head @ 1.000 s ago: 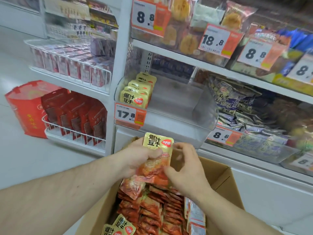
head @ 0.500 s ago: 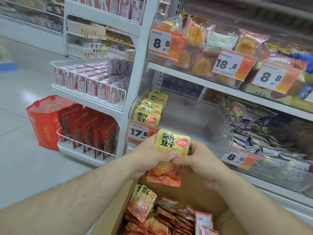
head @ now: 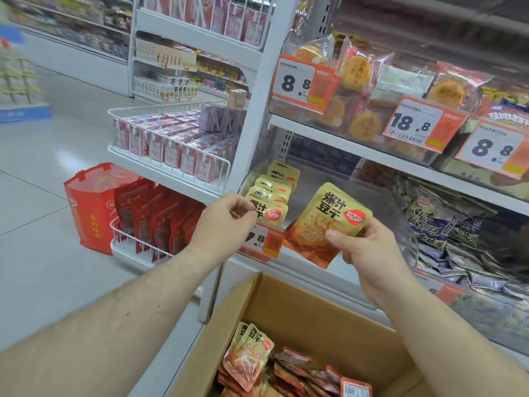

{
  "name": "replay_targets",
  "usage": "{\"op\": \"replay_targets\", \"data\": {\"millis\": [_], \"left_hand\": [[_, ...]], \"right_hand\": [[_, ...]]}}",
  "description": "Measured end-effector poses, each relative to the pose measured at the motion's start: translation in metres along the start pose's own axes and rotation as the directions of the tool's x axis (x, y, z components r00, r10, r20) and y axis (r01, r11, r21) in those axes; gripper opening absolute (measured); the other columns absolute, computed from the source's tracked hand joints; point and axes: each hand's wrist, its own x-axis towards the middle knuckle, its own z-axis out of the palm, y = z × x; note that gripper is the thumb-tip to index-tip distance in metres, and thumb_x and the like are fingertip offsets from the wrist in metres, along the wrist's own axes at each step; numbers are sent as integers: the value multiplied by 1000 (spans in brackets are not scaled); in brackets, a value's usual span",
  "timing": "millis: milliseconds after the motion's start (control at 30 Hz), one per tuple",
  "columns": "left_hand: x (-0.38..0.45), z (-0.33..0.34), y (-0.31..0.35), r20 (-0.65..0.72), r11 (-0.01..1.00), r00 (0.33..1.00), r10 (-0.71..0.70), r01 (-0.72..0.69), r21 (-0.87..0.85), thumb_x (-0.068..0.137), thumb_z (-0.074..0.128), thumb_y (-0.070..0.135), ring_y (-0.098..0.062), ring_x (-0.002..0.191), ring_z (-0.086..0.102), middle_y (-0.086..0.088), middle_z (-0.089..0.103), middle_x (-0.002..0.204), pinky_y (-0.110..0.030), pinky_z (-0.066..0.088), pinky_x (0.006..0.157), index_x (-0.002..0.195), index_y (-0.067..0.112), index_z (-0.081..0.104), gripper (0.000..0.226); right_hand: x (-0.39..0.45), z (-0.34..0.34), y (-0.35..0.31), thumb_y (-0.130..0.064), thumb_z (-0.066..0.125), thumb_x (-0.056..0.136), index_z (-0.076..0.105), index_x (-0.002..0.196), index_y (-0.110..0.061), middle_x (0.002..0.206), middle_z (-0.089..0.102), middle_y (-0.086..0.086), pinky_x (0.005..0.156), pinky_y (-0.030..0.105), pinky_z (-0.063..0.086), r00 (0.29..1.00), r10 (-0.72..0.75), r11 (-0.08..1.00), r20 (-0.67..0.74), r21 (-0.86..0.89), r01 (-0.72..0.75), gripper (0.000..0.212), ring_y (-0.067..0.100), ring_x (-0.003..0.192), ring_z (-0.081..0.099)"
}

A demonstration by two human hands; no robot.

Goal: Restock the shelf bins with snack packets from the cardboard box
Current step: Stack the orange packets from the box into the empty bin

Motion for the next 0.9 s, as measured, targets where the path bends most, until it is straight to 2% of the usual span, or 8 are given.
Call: {"op": "replay_targets", "data": {"millis": [167, 367, 467, 533, 633, 733, 833, 900], "left_hand": [[1, -2, 3, 13, 976, 991, 131, -131, 171, 88, 65, 13, -1, 83, 55, 11, 61, 92, -5, 39, 66, 89, 22, 66, 9], [14, 2, 3, 25, 906, 970, 243, -236, 351, 85, 66, 11, -13, 107, 49, 12, 56, 100, -22, 35, 90, 97, 23, 66, 17], [33, 11, 12, 188, 754, 923, 335, -382, 534, 86, 67, 17, -19, 116, 44, 7, 57, 110, -25, 30, 97, 107, 22, 67, 22], [50, 17, 24, 362, 619, 873, 326, -487, 616, 87, 66, 25, -19, 121, 42, 5, 56, 119, -31, 31, 105, 114, 26, 65, 27], [72, 22, 42, 505, 539, 824, 256, -555, 633, 82, 67, 30, -20, 122, 42, 5, 56, 121, -40, 35, 107, 119, 28, 65, 36], [78, 22, 54, 494, 607, 837, 237, -524, 597, 77, 72, 35, -16, 123, 44, 6, 57, 125, -32, 35, 107, 124, 27, 62, 48], [53, 27, 62, 530, 794, 838, 128, -407, 452, 62, 67, 62, -1, 122, 47, 16, 54, 131, -22, 37, 104, 134, 31, 52, 80], [31, 38, 60, 530, 929, 844, 78, -254, 268, 60, 73, 62, 0, 118, 55, 18, 59, 128, -31, 46, 104, 132, 38, 49, 79]], "right_hand": [[2, 4, -1, 6, 69, 85, 65, 99, -13, 86, 71, -4, 50, 13, 42, 1000, 10, 1000, 18, -13, -10, 24, -8, 51, 56], [5, -8, -5, 7, 68, 85, 63, 96, -15, 79, 68, -6, 56, 18, 39, 1000, 23, 998, -15, 65, -22, 26, -7, 48, 54], [18, -19, -9, 9, 68, 84, 61, 94, -15, 82, 67, -2, 51, 13, 42, 997, -3, 994, -79, 106, 11, 27, -6, 52, 56], [30, -24, -10, 9, 69, 84, 61, 95, -18, 88, 68, -1, 57, 17, 43, 992, -5, 991, -125, 133, 22, 30, 1, 66, 61], [45, -30, -8, 10, 70, 82, 61, 100, -16, 91, 68, 0, 61, 22, 43, 989, 25, 988, -143, 157, -2, 33, 9, 77, 62], [49, -35, -8, 12, 71, 79, 63, 94, -16, 86, 72, -2, 64, 24, 51, 993, 20, 986, -118, 167, 0, 32, 11, 78, 66], [41, -34, -12, 11, 73, 78, 66, 93, -15, 76, 74, -6, 53, 15, 49, 999, -41, 992, -1, 120, 40, 31, 3, 67, 68], [35, -28, -15, 13, 73, 77, 68, 95, -13, 80, 76, -2, 58, 21, 55, 993, -60, 995, 103, 86, 51, 33, 12, 74, 72]]}}
